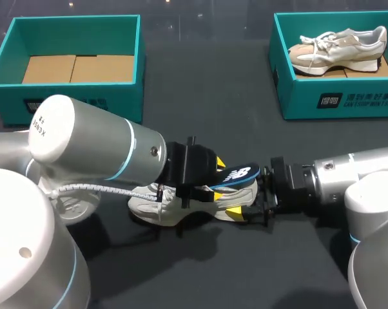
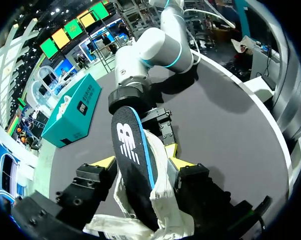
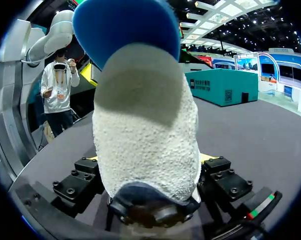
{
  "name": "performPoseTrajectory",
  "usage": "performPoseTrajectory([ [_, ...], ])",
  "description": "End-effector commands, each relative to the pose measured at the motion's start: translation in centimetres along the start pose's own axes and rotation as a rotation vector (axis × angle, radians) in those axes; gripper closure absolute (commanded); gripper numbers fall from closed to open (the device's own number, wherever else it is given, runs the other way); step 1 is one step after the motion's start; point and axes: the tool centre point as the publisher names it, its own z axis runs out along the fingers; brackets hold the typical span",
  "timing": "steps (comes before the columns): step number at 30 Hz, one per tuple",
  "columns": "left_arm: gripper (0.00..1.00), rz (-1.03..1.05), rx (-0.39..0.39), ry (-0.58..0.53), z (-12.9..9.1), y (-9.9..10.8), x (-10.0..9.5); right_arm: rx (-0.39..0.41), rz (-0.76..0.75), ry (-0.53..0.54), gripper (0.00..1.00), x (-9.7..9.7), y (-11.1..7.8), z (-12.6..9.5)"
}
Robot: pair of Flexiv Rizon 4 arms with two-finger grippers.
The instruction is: Take the shoe out of the shoebox, open the shoe tongue, remove and reinsert the insole, then place the shoe into the shoebox
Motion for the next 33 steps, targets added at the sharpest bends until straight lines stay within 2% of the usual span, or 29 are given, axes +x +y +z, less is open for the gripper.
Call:
performPoseTrajectory([
  [1, 0.34, 0.001, 0.002, -0.008, 1.2, 0.0, 0.3, 0.004, 0.002, -0.001, 1.00, 0.1, 0.0, 0.1],
  [14, 0.40, -0.003, -0.016, -0.021, 4.0, -0.2, -0.9, 0.004, 0.002, -0.001, 1.00, 0.1, 0.0, 0.1],
  [17, 0.45, -0.005, -0.019, -0.021, 4.3, -0.3, -1.2, 0.004, 0.002, -0.001, 1.00, 0.1, 0.0, 0.1],
  [21, 0.62, -0.012, -0.014, -0.025, 4.4, -0.4, -1.5, 0.004, 0.002, -0.001, 1.00, 0.1, 0.0, 0.1],
  [24, 0.82, -0.019, -0.006, -0.028, 4.2, -0.4, -1.6, 0.004, 0.002, -0.001, 1.00, 0.1, 0.0, 0.1],
  [26, 1.00, -0.029, -0.002, -0.030, 4.1, -0.4, -1.8, 0.004, 0.002, -0.001, 1.00, 0.1, 0.0, 0.1],
  [33, 1.00, -0.074, 0.052, 0.009, 3.6, -0.2, -2.5, 0.004, 0.002, -0.001, 1.00, 0.1, 0.0, 0.1],
])
